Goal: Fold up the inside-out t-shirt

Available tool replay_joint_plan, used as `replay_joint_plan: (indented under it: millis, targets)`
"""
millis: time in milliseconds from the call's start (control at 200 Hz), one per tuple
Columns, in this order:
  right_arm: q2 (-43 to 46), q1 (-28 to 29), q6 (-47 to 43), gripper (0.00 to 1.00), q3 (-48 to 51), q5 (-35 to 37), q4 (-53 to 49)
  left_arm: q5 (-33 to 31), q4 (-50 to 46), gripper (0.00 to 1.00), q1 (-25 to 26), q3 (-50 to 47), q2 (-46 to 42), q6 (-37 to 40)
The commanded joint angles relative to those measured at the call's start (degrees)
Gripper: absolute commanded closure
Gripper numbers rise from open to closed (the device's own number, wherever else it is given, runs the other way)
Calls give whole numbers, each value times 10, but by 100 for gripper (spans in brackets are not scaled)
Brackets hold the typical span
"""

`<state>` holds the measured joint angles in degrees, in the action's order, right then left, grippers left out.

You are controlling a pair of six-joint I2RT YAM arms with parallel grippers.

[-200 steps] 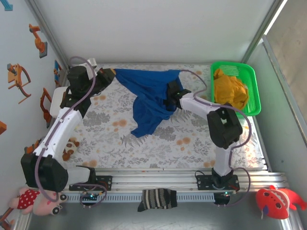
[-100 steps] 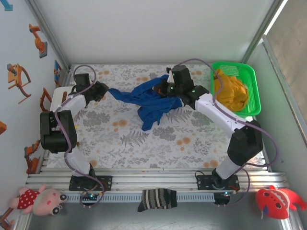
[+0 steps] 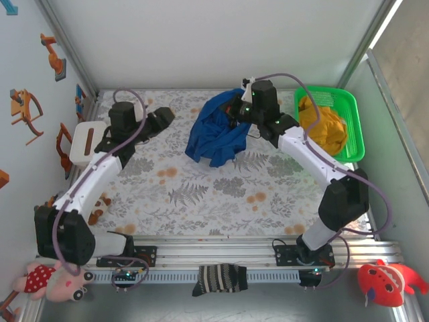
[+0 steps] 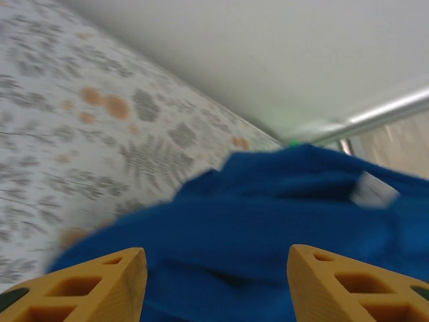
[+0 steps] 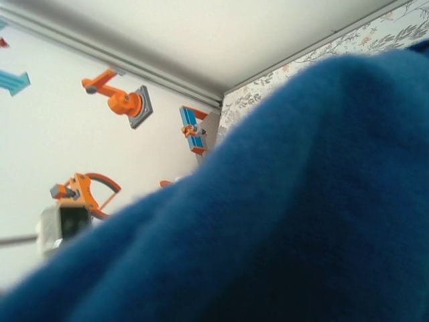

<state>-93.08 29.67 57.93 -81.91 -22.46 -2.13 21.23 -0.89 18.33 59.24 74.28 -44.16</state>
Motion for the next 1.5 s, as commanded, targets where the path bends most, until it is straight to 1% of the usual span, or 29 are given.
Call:
replay_joint_plan:
  millis: [0,55,75,120,165,325,421,536,591,716,746,781,871,961,996,1016,1132,1177,1252,1332,1412,1492]
  targets:
    - [-13,-3,58,100,6,-19,90,-53,23,41,69,-19,-6,24]
    - [-17,-3,61,100,10,-22,93,-68,28,39,95,-10,3,45]
    - [-18,-3,63,100,12,-23,95,-70,24,35,102,0,10,57]
    - [-17,-3,63,100,18,-28,97,-70,6,33,110,25,30,76]
    - [-16,-3,62,100,23,-30,94,-65,-9,32,112,45,50,91]
    - [-2,-3,57,100,42,-31,89,-43,0,31,122,76,95,131]
    - [-2,-3,56,100,46,-35,86,-36,7,30,125,88,115,143]
    - [2,-3,50,100,51,-37,80,-14,24,24,127,95,128,146]
    - [4,-3,44,100,51,-36,71,-6,31,23,131,92,128,149]
    - [4,-3,39,100,49,-39,66,-11,32,22,142,88,136,156]
    - [4,-3,39,100,49,-41,67,-16,31,24,142,91,141,155]
    - [4,-3,38,100,49,-43,66,-20,31,31,142,95,149,154]
    - [9,-3,31,100,55,-45,59,-29,27,69,135,124,169,159]
    - [22,-3,3,100,72,-37,32,-35,19,90,115,166,184,161]
    - [30,-3,-11,100,83,-33,20,-26,22,95,106,183,189,158]
    - [33,-2,-20,100,90,-31,12,-21,24,100,99,193,193,155]
    - [53,1,-70,100,139,-27,-21,-8,-4,100,62,274,234,132]
    - [62,4,-81,100,163,-30,-15,2,-27,100,48,316,265,120]
    - [76,10,-101,100,190,-56,3,15,-56,100,35,372,318,100]
    - [89,17,-136,100,187,-109,30,31,-87,100,29,423,380,82]
    - [100,20,-163,100,160,-161,60,41,-114,100,30,456,438,70]
    - [110,17,-174,100,129,-152,76,49,-116,100,30,450,475,51]
